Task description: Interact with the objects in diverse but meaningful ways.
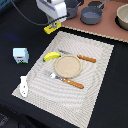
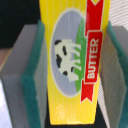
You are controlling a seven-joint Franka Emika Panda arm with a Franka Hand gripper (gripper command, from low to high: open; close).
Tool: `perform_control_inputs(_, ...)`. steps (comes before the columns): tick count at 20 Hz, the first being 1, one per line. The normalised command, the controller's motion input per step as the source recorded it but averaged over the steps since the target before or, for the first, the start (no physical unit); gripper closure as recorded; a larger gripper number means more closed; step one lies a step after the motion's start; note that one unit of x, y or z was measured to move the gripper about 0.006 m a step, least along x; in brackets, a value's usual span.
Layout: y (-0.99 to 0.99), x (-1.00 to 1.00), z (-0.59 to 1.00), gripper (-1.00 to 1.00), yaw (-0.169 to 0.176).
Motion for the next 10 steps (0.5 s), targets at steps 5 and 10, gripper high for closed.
perform_control_inputs(5,-0.03,1.00,0.30,1.00,-0.012)
perform_control_inputs(10,-0.05,1.00,0.20,1.00,-0.014)
